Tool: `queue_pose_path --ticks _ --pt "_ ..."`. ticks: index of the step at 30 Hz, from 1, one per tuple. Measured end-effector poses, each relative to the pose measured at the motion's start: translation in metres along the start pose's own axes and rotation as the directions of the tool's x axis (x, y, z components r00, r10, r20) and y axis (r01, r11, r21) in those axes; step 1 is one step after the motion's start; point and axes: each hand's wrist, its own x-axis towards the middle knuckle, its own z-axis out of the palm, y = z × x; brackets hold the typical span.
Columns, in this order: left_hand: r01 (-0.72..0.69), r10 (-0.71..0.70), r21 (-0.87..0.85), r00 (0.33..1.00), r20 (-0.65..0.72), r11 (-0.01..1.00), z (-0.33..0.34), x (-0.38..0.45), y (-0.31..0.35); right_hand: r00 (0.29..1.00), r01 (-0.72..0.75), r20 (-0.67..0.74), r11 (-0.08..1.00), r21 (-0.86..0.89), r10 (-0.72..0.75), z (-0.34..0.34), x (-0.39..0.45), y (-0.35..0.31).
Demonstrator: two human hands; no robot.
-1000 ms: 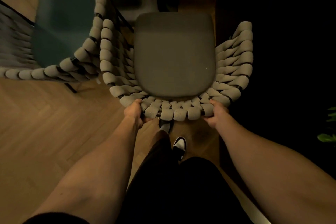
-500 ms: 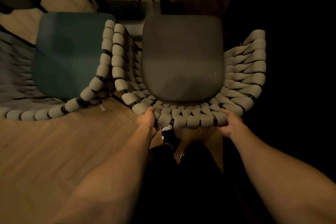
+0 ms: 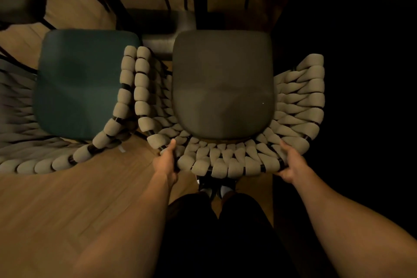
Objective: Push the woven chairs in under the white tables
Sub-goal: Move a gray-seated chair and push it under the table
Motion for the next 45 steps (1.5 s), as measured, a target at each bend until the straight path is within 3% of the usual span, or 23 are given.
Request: queue_pose_path --ticks 5,8,15,20,23,33,37,45 --pt "-0.061 0.063 0.022 0.993 -0.099 0.998 0.003 0.008 0.027 0.998 -0.001 -0.062 0.999 0.040 0.004 0.003 -0.004 -0.011" --pt "-0.126 0.142 0.120 0.980 -0.136 0.985 0.001 0.017 0.048 0.996 0.043 -0.083 0.997 0.067 -0.037 0.004 -0.008 -0.024" --pt "-0.180 0.222 0.273 0.966 -0.131 0.945 0.009 0.035 0.093 0.939 0.267 -0.179 0.952 -0.151 -0.292 0.001 -0.002 -0.080" --pt "-0.182 0.321 0.409 0.897 -0.304 0.894 0.020 0.045 0.093 0.865 0.279 -0.336 0.915 -0.293 -0.372 0.012 0.007 -0.085" --pt "-0.202 0.394 0.499 0.863 -0.315 0.842 0.029 0.045 0.099 0.834 0.284 -0.391 0.910 -0.303 -0.390 0.019 0.009 -0.087" --pt "-0.249 0.464 0.527 0.825 -0.324 0.812 0.058 0.033 0.121 0.768 0.370 -0.435 0.880 -0.298 -0.470 0.038 0.006 -0.131" --pt "-0.251 0.433 0.476 0.843 -0.321 0.843 0.068 0.025 0.124 0.759 0.363 -0.457 0.884 -0.294 -0.463 0.034 0.006 -0.144" --pt "-0.293 0.504 0.539 0.812 -0.296 0.789 0.107 0.032 0.142 0.761 0.377 -0.462 0.890 -0.258 -0.456 0.035 0.014 -0.173"
